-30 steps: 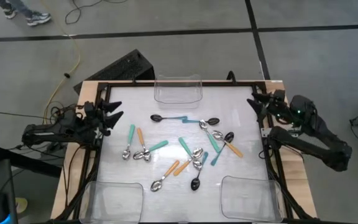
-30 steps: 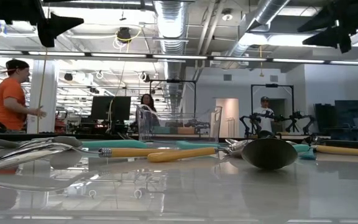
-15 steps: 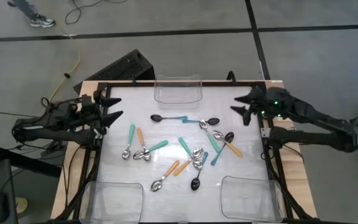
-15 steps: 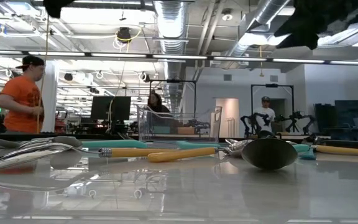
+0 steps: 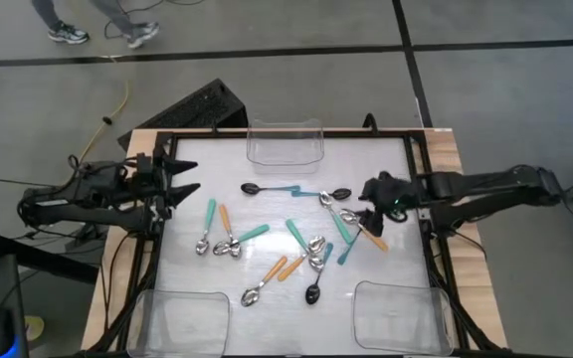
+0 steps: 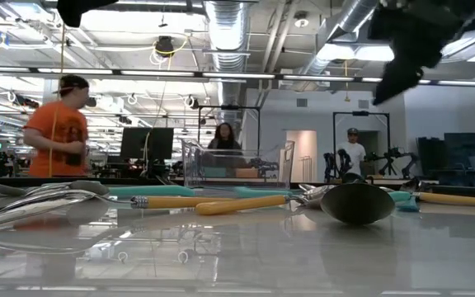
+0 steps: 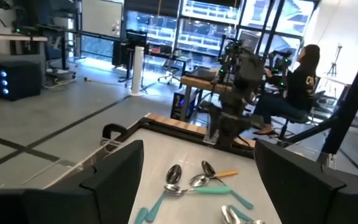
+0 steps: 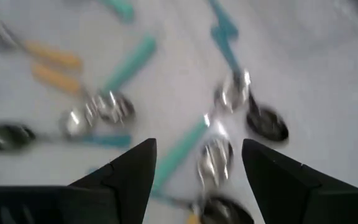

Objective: Sort silverware by color (type)
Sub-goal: Put the right orange spoon into the bottom right transparent bin

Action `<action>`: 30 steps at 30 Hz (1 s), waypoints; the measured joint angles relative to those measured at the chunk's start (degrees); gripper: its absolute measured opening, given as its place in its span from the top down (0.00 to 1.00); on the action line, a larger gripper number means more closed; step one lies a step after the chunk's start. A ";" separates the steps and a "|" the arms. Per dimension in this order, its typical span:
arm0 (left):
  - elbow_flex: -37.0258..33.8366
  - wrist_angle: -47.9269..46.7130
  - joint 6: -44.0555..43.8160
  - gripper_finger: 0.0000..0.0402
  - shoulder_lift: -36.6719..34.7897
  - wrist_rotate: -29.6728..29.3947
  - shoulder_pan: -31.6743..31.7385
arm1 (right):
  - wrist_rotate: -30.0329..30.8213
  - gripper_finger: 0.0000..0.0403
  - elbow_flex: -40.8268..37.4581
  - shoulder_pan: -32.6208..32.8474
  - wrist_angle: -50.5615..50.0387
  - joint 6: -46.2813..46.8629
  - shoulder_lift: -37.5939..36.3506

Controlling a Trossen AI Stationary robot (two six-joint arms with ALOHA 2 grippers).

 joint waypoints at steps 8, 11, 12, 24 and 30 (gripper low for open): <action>0.00 0.37 0.86 0.27 0.00 -0.29 0.00 | 0.96 0.34 0.00 3.95 -16.15 20.84 1.44; 0.00 1.45 1.93 0.27 0.02 -0.35 0.00 | 1.58 0.34 0.02 7.37 -18.71 25.21 1.43; 0.00 1.55 2.31 0.27 0.00 -0.35 0.00 | 2.23 0.34 0.00 8.53 -19.08 26.16 1.43; 0.00 1.66 2.77 0.27 0.01 -0.35 0.00 | 6.58 0.27 0.02 11.41 -19.03 28.94 8.99; 0.00 1.66 1.52 0.27 0.00 -0.35 0.00 | 0.50 0.15 0.02 10.61 -19.13 28.02 15.40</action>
